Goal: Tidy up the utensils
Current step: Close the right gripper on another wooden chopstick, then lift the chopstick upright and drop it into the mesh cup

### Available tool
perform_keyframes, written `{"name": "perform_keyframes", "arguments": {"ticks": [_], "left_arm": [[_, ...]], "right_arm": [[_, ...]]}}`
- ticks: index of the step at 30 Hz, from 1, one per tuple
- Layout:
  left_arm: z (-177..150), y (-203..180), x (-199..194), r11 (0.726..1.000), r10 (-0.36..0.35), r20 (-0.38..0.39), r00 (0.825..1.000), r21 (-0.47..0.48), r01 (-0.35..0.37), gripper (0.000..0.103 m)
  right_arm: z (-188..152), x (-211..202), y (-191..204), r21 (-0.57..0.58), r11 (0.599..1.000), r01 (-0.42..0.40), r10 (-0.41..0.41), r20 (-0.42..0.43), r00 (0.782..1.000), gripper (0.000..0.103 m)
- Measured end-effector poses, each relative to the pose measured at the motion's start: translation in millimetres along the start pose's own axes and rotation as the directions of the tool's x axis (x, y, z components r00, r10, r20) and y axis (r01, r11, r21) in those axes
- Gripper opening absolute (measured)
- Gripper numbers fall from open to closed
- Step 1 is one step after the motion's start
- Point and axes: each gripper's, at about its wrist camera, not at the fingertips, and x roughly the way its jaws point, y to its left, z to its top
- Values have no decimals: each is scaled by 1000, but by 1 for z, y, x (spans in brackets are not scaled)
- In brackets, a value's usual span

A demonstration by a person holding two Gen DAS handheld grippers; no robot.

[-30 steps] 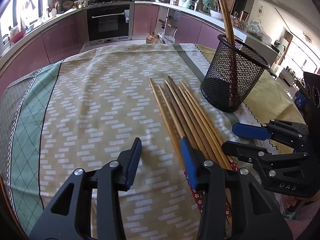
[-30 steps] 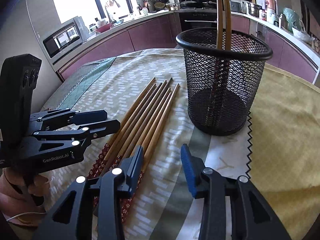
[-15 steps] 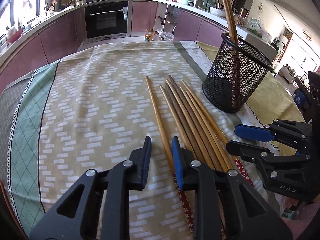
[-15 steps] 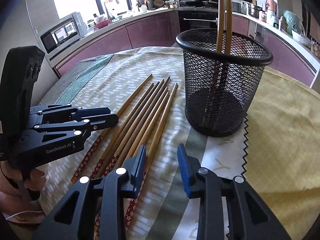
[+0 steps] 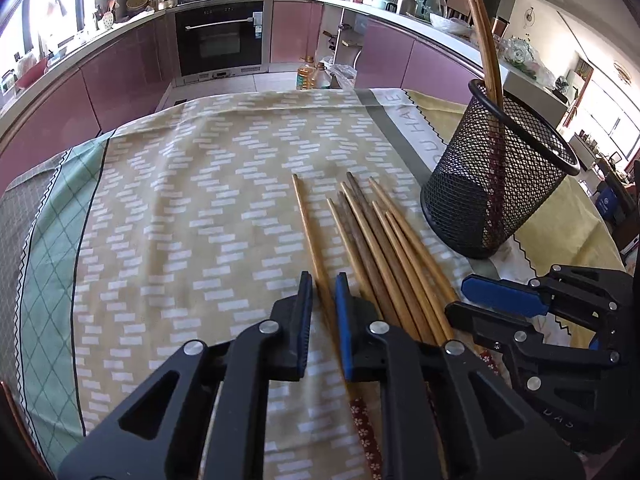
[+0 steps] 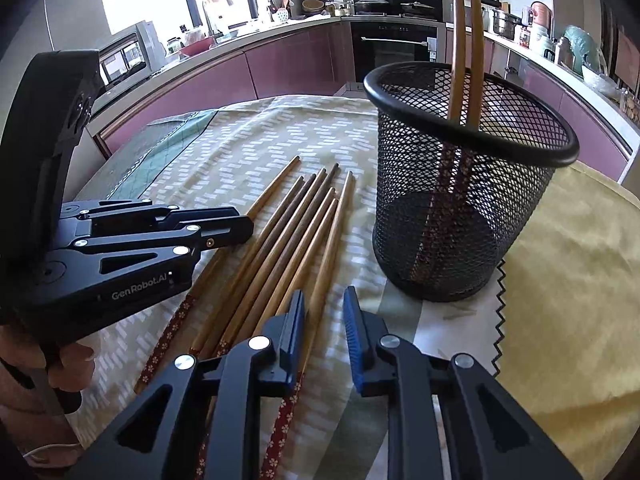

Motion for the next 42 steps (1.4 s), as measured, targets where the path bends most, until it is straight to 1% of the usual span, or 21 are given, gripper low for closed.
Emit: {"name": "perform_keyframes", "arguments": {"ticks": [2,5,9,14,24,29,32,37,42], "left_arm": [[1,0,0,1000,1,3,1000,-10,0,11],[1,-1,1,1000,4,8,1000,-21,-4,10],[-2,-1,-1,999,-13,14,1000,-38,13,9],[-8,-1,-4,998,-25,18,1000,-58,26,8],[-18,4,-15,996,-50,22,999,-78,51,7],[-21,6,-25,995,-65,35,997,-78,68,7],[-22,8,-34,993,-84,46,995,-79,87,7],[-22,8,-53,986,-143,74,987,-76,148,7],[-18,11,-79,972,-217,112,970,-69,226,7]], "right_arm": [[0,1,-2,19,1000,-17,17,2,1000,9],[-1,0,-6,46,998,-37,36,6,999,8],[-3,-3,-13,83,994,-66,66,13,998,7],[-6,-7,-16,95,992,-84,83,19,996,6],[-12,-19,-21,96,987,-130,127,33,991,6],[-11,-26,-21,80,984,-162,158,57,986,6],[-11,-33,-21,66,981,-184,179,77,981,6],[-10,-50,-17,31,979,-204,199,118,973,6],[-7,-74,-21,7,975,-221,215,189,958,6]]}}
